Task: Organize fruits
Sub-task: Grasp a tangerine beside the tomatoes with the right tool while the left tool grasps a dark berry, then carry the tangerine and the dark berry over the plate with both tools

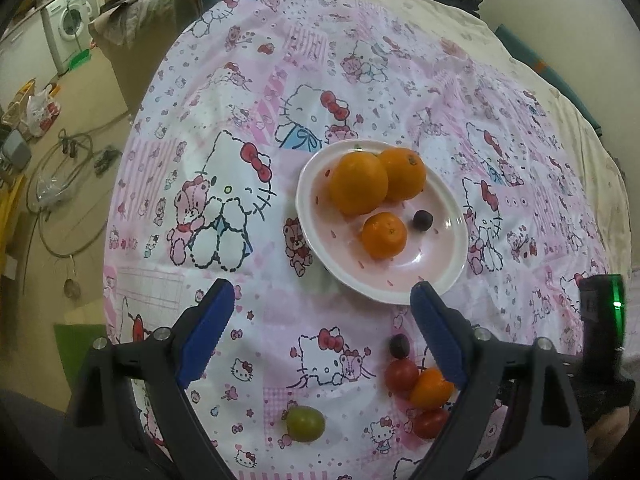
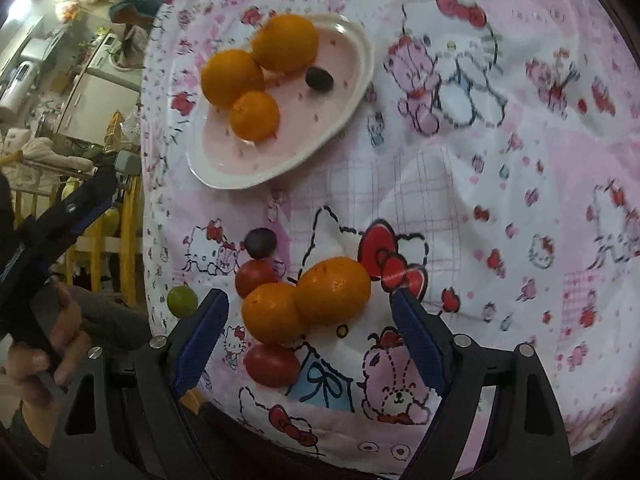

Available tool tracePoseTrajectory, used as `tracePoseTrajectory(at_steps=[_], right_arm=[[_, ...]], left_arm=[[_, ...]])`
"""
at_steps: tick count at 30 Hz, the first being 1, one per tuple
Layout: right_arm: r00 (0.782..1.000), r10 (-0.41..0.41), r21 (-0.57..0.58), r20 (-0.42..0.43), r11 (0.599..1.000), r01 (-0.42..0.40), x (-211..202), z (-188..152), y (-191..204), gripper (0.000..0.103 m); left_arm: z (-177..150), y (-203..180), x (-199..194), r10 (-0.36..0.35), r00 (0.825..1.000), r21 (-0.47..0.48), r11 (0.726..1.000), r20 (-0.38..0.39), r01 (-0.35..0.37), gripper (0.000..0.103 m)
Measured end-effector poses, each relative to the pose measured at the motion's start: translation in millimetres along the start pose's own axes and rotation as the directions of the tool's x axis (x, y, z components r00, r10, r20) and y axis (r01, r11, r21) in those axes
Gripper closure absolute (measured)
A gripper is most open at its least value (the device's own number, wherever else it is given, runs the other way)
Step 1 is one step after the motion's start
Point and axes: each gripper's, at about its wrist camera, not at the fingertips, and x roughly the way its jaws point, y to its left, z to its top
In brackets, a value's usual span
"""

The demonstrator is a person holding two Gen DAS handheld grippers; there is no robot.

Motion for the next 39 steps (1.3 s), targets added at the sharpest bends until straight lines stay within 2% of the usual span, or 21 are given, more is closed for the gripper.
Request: tracePoseTrajectory(at_steps=[4, 7, 12, 17, 20, 24, 26, 28, 29, 30, 31, 32, 33, 36, 39], right_arm=[[1.000, 0.009, 0.026, -0.023, 1.000, -0.008, 10.2, 3.8, -6.3, 0.043], [1.000, -0.019, 0.015, -0.014, 1.000, 0.019, 8.6, 6.4, -6.5, 0.059], [1.000, -0.006, 0.006, -0.009, 1.000, 0.006, 4.4, 6.7, -6.9, 0.060], [0.997, 0.011, 0.020, 0.083, 1.000, -0.013, -19.0, 10.1, -8.6, 0.060], [0.988, 0.018, 0.029, 0.153, 0.999, -0.023, -37.1, 13.3, -10.5, 0.060], [0.982, 0.016, 0.058, 0.186, 0.998, -0.027, -48.9, 13.4, -21.9, 0.060], [0.982, 0.013, 0.068, 0.190, 0.997, -0.027, -52.4, 12.4, -28.3, 0.060], [0.981, 0.007, 0.075, 0.192, 0.997, -0.022, -54.2, 11.1, -33.5, 0.060], [0.981, 0.008, 0.077, 0.193, 0.997, -0.023, -55.9, 10.7, -36.2, 0.060], [0.981, 0.008, 0.078, 0.194, 0.997, -0.024, -56.0, 10.7, -37.4, 0.060], [0.981, 0.004, 0.079, 0.196, 0.997, -0.020, -57.2, 10.3, -39.5, 0.060], [0.981, 0.001, 0.080, 0.196, 0.997, -0.017, -57.7, 9.9, -40.9, 0.060], [0.981, -0.003, 0.084, 0.195, 0.996, -0.014, -57.8, 9.7, -42.3, 0.060], [0.980, -0.011, 0.099, 0.199, 0.995, -0.009, -59.2, 9.9, -47.1, 0.060], [0.980, -0.010, 0.100, 0.199, 0.995, -0.010, -59.2, 11.5, -46.3, 0.060]], left_arm=[[-0.6, 1.9, 1.1, 0.009, 1.000, 0.002, 1.000, -0.005, -0.009, 0.015], [-0.9, 4.6, 3.1, 0.015, 1.000, -0.007, 1.000, -0.017, -0.015, 0.015], [-2.7, 2.2, 7.8, 0.020, 0.999, 0.006, 1.000, -0.046, -0.020, 0.015], [-9.6, -10.8, 22.6, -0.010, 0.992, 0.019, 1.000, -0.128, 0.013, 0.016], [-14.1, -25.0, 38.3, -0.018, 0.981, 0.034, 0.999, -0.194, 0.025, 0.017], [-22.4, -44.0, 67.0, -0.049, 0.952, 0.017, 0.998, -0.302, 0.057, 0.029], [-27.7, -52.7, 80.4, -0.049, 0.937, 0.020, 0.998, -0.346, 0.060, 0.038], [-32.3, -61.9, 93.0, -0.038, 0.921, 0.041, 0.997, -0.389, 0.058, 0.051], [-34.8, -66.7, 97.7, -0.024, 0.916, 0.059, 0.997, -0.401, 0.052, 0.053], [-36.2, -70.2, 99.2, -0.002, 0.916, 0.083, 0.996, -0.401, 0.038, 0.054], [-37.4, -74.4, 99.7, 0.018, 0.918, 0.109, 0.994, -0.397, 0.027, 0.060], [-38.7, -78.9, 100.0, 0.043, 0.919, 0.142, 0.990, -0.393, 0.014, 0.067], [-40.4, -84.1, 100.4, 0.055, 0.918, 0.175, 0.984, -0.392, 0.016, 0.082], [-42.9, -92.8, 99.8, 0.052, 0.918, 0.210, 0.977, -0.393, 0.034, 0.085], [-43.1, -91.6, 99.5, 0.033, 0.917, 0.189, 0.981, -0.398, 0.047, 0.086]])
